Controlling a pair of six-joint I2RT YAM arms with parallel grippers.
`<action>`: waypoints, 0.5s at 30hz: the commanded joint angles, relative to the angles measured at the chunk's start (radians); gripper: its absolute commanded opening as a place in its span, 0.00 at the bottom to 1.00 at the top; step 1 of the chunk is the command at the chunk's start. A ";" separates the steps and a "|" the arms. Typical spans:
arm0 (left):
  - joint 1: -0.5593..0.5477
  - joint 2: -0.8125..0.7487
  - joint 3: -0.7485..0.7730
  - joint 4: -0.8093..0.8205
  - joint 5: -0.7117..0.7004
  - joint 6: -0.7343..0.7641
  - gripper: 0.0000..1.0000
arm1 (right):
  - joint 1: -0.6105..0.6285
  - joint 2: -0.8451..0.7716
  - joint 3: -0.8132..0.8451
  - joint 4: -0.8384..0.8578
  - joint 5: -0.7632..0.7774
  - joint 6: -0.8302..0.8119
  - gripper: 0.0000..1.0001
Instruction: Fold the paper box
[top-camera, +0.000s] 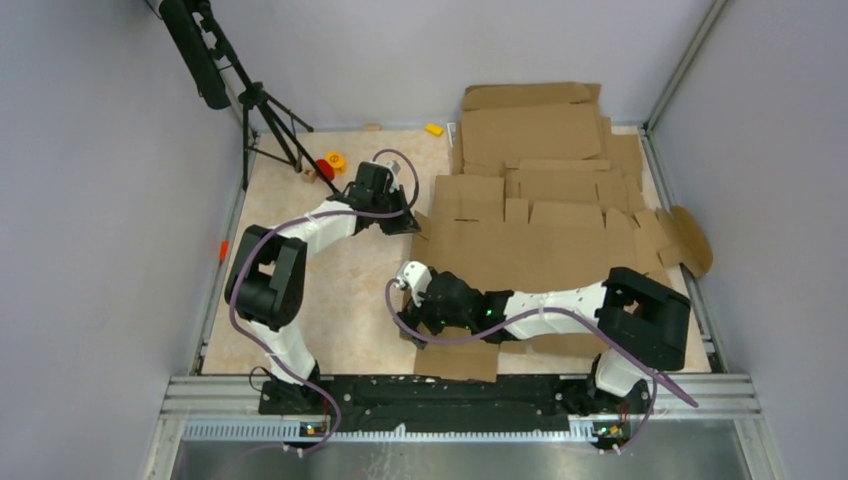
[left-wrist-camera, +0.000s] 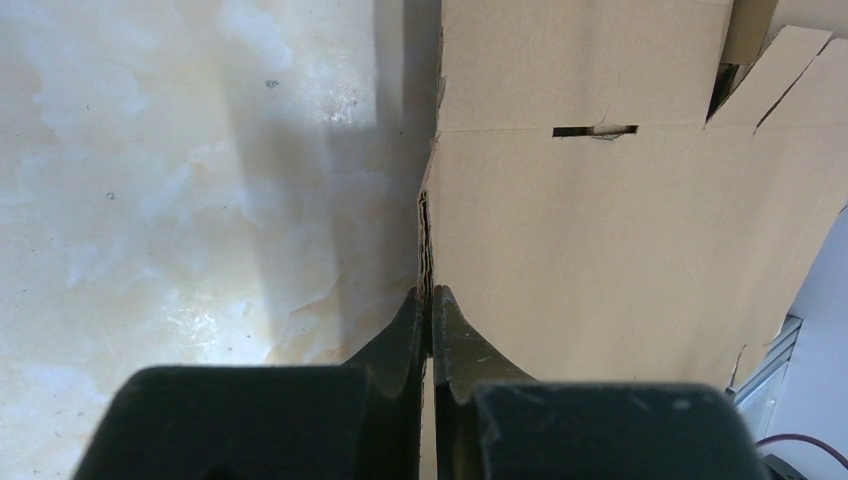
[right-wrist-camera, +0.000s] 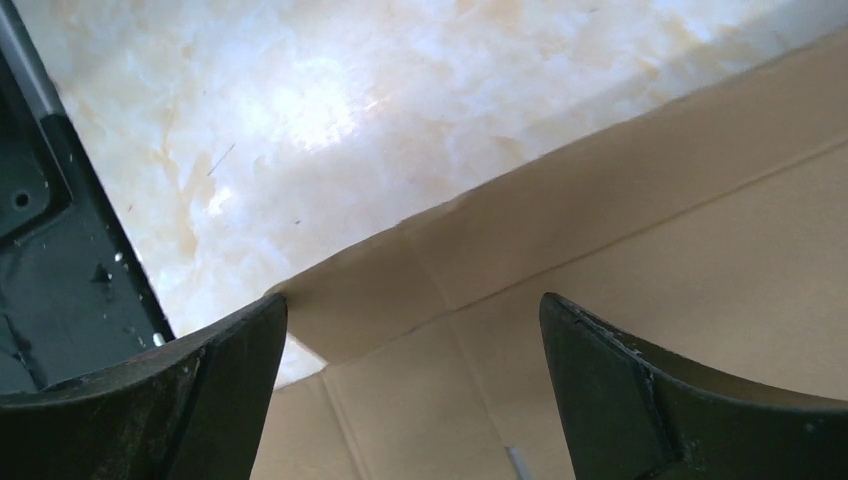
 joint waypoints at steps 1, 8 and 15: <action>0.001 0.007 0.038 -0.006 -0.014 0.018 0.00 | 0.102 0.067 0.078 -0.049 0.136 -0.080 0.95; 0.001 0.003 0.038 -0.019 -0.021 0.025 0.00 | 0.134 0.103 0.112 -0.117 0.281 -0.090 0.97; 0.002 0.004 0.039 -0.025 -0.021 0.044 0.00 | 0.106 0.022 0.090 -0.126 0.350 -0.093 0.80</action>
